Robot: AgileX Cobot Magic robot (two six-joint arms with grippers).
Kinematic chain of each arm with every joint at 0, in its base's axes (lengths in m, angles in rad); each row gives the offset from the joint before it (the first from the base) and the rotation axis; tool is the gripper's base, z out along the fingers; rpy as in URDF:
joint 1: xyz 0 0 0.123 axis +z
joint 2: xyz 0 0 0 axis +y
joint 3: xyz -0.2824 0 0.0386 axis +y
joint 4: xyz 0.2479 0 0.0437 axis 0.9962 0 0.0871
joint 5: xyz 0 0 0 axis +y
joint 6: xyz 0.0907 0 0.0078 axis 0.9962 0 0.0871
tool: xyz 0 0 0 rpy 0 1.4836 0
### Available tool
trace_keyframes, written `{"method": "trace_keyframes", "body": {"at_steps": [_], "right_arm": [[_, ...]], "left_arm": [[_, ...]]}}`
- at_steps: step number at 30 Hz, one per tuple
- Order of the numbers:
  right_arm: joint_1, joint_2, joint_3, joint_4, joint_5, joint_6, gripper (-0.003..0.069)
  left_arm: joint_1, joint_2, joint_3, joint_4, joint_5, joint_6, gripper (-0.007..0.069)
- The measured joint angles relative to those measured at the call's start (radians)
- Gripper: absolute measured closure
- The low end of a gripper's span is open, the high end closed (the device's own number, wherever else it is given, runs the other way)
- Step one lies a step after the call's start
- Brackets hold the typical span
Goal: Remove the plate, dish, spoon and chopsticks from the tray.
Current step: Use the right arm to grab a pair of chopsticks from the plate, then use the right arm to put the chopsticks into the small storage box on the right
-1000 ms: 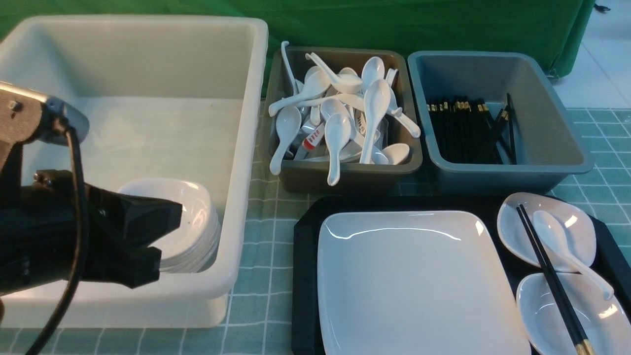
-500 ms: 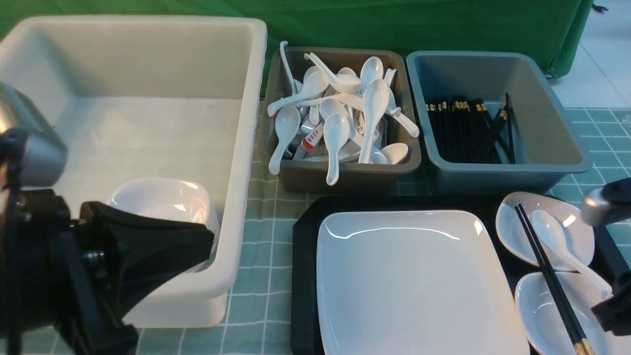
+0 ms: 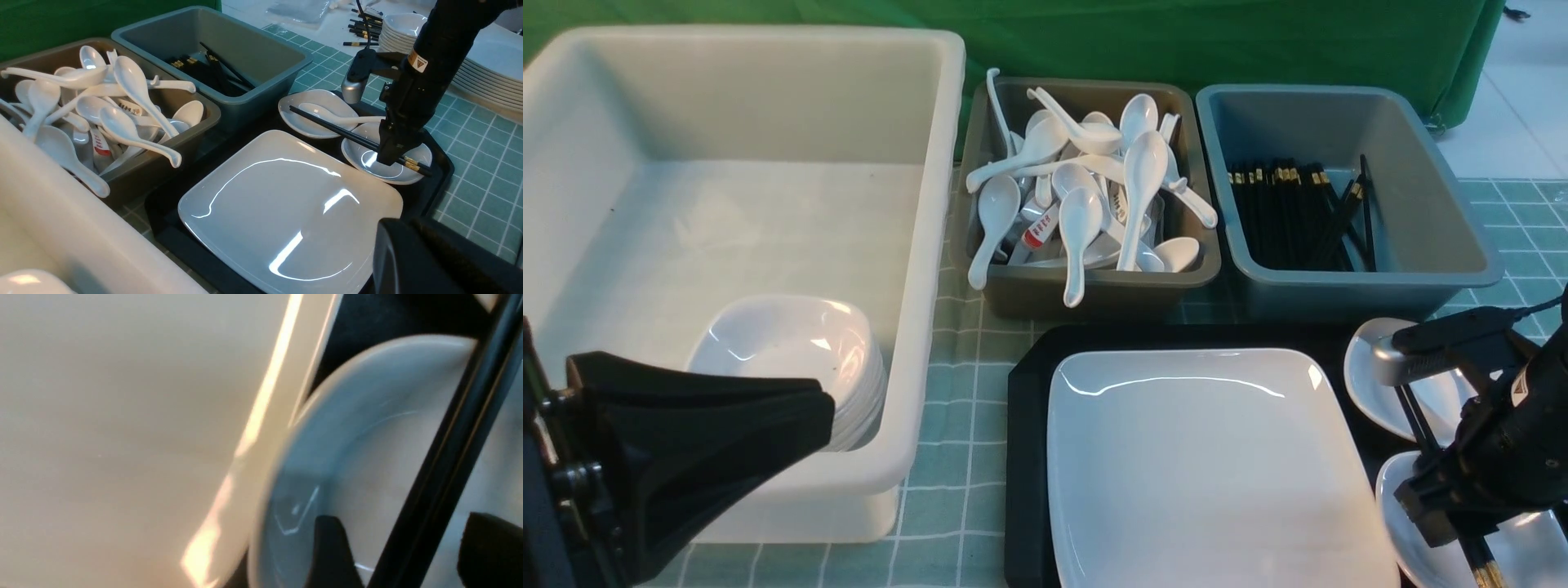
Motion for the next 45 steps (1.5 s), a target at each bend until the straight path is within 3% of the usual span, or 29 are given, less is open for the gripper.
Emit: {"method": "trace_keyframes", "body": {"at_steps": [16,19,22,23,32,38,45], "right_arm": [[-0.073,0.117,0.0,0.078,-0.059,-0.067,0.0229],[-0.073,0.118,0.0,0.08,-0.046,-0.086,0.03],[-0.073,0.118,0.0,0.081,-0.004,-0.116,0.0502],[-0.073,0.113,-0.002,0.081,0.009,-0.131,0.0529],[-0.033,-0.069,-0.1,0.125,0.161,-0.196,0.0522],[-0.048,-0.079,-0.29,0.239,-0.071,-0.212,0.0522],[-0.114,0.292,-0.713,0.293,-0.209,-0.141,0.0522]], "left_arm": [[0.0,0.0,0.0,0.0,-0.002,0.0,0.0612],[0.0,0.0,0.0,0.0,-0.002,0.0,0.0612],[0.0,0.0,0.0,0.0,0.002,0.0,0.0612],[0.0,0.0,0.0,0.0,0.002,0.0,0.0612],[0.0,0.0,0.0,0.0,-0.022,0.007,0.0612],[0.0,0.0,0.0,-0.002,-0.15,0.027,0.0612],[0.0,0.0,0.0,-0.003,-0.17,0.027,0.0612]]}}
